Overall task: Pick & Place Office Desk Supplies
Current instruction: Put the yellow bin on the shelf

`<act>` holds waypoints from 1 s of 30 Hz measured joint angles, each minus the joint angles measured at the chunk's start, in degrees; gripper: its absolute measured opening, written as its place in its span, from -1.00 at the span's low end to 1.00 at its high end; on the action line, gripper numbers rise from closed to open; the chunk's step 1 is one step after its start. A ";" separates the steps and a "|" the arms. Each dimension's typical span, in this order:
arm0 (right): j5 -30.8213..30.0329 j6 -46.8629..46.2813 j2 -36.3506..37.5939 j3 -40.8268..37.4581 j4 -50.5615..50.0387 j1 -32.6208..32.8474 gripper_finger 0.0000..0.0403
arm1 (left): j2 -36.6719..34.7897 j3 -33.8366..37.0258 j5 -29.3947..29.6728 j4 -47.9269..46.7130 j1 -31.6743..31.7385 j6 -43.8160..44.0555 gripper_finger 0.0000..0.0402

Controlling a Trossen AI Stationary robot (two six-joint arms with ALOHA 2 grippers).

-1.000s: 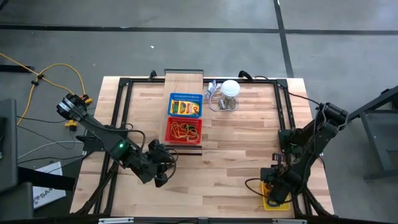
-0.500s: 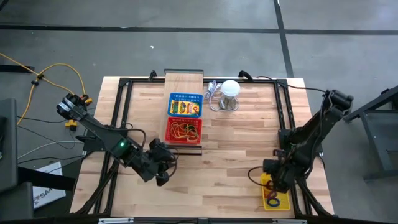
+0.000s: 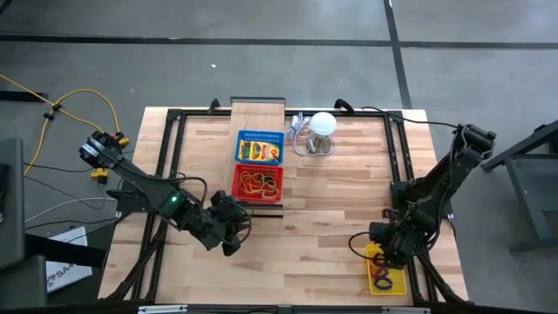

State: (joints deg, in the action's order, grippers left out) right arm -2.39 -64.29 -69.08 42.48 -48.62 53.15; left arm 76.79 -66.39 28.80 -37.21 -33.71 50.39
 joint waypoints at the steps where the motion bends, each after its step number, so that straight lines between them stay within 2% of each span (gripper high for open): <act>1: -0.29 0.00 0.00 0.00 0.02 0.00 -0.76 | 0.00 0.00 0.00 0.00 -0.01 0.00 -0.58; 9: -0.69 -0.36 -0.44 0.00 1.20 0.00 -0.77 | 0.00 0.00 0.00 0.00 -0.31 0.00 -0.58; 17: -0.69 -0.47 -5.00 0.00 2.19 0.07 -0.77 | 0.02 0.00 -0.02 -0.02 -0.31 -0.02 -0.58; 24: 2.32 -0.20 -7.49 0.00 3.34 0.09 -0.77 | 0.02 0.00 -0.04 0.00 -0.31 -0.02 -0.58; 30: 2.35 -0.20 -7.45 0.00 3.62 0.09 -0.77 | 0.02 0.00 -0.07 0.00 -0.31 -0.04 -0.58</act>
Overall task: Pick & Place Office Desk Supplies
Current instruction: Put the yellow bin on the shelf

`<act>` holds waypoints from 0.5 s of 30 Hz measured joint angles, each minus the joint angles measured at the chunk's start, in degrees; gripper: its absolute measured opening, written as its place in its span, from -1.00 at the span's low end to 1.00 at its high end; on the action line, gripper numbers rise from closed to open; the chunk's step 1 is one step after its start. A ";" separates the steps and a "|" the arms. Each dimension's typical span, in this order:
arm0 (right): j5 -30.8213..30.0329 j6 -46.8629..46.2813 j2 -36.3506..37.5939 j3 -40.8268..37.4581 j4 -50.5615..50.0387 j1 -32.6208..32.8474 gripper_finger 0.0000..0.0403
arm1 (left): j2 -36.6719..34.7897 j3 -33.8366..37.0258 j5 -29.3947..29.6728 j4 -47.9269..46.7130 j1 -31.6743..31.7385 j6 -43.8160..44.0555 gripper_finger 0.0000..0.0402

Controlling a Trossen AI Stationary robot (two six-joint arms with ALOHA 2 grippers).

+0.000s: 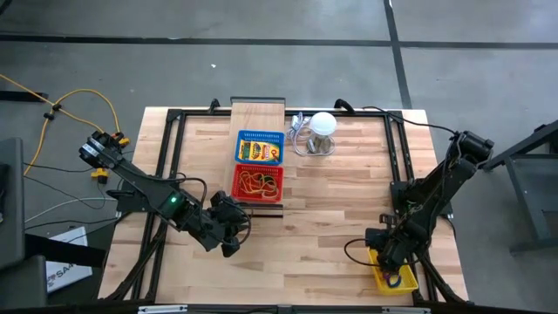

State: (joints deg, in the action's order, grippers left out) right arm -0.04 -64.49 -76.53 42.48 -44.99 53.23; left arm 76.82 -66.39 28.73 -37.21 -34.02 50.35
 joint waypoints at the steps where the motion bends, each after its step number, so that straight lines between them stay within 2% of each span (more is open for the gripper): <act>1: -0.01 0.00 0.00 0.00 -0.02 0.00 -0.77 | 0.00 0.00 0.00 -0.01 0.00 0.00 -0.58; 15: -2.38 0.22 0.00 0.00 0.04 0.00 -0.77 | 0.00 0.00 -0.02 0.00 0.00 0.00 -0.58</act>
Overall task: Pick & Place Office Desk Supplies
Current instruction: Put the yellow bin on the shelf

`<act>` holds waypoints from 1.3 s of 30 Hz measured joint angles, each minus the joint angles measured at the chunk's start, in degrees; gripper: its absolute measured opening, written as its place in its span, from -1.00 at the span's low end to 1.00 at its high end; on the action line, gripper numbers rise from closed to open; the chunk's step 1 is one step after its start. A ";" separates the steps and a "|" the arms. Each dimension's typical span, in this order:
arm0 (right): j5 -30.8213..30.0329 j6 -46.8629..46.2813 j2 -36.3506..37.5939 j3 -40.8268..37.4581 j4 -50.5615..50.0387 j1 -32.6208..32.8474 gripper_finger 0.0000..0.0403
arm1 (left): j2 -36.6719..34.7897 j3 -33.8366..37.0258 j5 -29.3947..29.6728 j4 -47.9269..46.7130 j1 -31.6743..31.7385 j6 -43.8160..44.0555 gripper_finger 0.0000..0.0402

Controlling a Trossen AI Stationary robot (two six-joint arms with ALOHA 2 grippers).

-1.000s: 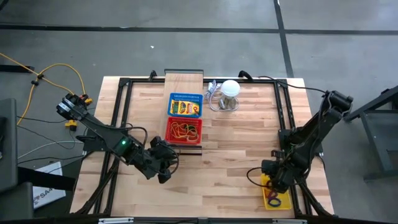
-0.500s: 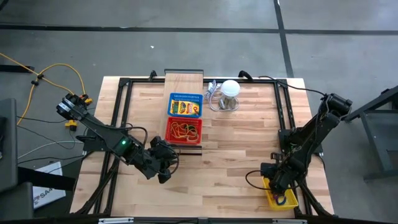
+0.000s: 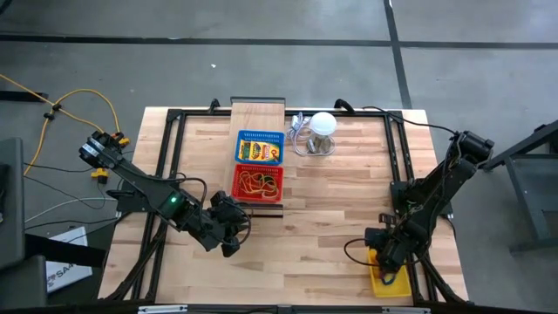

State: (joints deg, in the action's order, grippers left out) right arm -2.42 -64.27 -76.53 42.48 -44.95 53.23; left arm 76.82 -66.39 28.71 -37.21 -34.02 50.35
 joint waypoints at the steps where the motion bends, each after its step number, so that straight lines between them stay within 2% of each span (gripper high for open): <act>1: -0.28 0.00 0.00 0.00 -0.02 0.00 -0.77 | 0.00 0.00 0.00 0.00 0.00 0.00 -0.58; 8: -0.44 0.00 0.00 0.00 -0.11 0.00 -0.77 | 0.00 0.00 0.00 0.00 0.00 0.01 -0.58; 14: 3.77 -1.11 0.00 0.00 0.08 -0.03 -0.77 | 0.00 0.00 0.00 0.00 -0.02 0.02 -0.58; 31: 3.99 -1.51 -3.02 -0.02 1.55 -0.04 -0.77 | 0.00 0.00 -0.47 0.00 -0.04 0.02 -0.58; 36: 4.19 -1.40 -3.02 -0.01 1.62 -0.04 -0.94 | 0.00 0.00 -0.46 0.00 -0.02 0.02 -0.58; 39: 4.13 -1.50 -3.02 -0.02 1.99 -0.04 -0.97 | 0.00 0.00 -0.46 0.00 -0.02 0.02 -0.58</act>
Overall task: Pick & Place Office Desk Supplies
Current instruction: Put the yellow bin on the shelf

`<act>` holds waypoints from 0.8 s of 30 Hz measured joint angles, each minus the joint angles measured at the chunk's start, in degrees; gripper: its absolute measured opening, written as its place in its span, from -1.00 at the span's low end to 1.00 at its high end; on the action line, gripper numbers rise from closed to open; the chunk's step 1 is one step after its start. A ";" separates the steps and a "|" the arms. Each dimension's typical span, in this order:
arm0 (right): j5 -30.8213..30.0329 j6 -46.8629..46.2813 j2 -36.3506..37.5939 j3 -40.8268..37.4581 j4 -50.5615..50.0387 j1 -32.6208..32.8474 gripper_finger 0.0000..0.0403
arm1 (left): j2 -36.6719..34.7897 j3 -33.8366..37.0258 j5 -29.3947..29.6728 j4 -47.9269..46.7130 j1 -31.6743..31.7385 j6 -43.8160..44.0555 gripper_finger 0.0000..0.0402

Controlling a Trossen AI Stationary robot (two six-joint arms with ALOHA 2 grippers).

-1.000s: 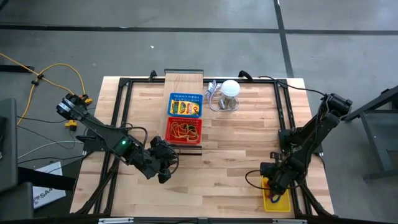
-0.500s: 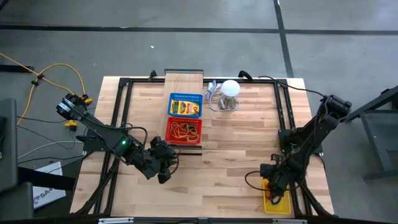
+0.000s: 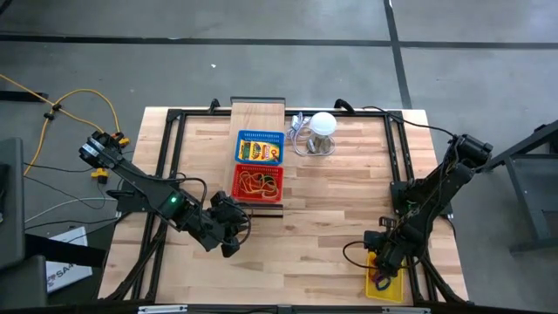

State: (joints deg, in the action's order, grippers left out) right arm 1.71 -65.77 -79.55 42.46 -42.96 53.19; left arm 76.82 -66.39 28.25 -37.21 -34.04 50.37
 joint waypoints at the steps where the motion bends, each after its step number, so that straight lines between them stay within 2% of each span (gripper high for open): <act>1: 0.04 -0.27 0.00 0.00 0.04 -0.06 -0.97 | 0.00 0.00 0.00 0.00 0.00 0.00 -0.58; 9: 4.83 -7.22 3.03 0.00 -0.06 -5.62 -0.98 | 0.00 0.00 0.00 0.06 0.00 -0.78 -0.58; 18: 3.19 -9.40 13.92 1.12 0.26 -16.40 -0.98 | -0.04 0.00 -1.95 1.55 0.02 -5.05 -0.58; 24: 0.42 -5.28 20.52 5.55 0.29 -25.16 -0.98 | -0.15 0.00 -2.92 1.76 0.02 -7.20 -0.58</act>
State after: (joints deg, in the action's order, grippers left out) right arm 2.13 -71.04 -59.03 48.00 -42.67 28.03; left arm 76.66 -66.39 25.33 -35.45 -34.02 43.17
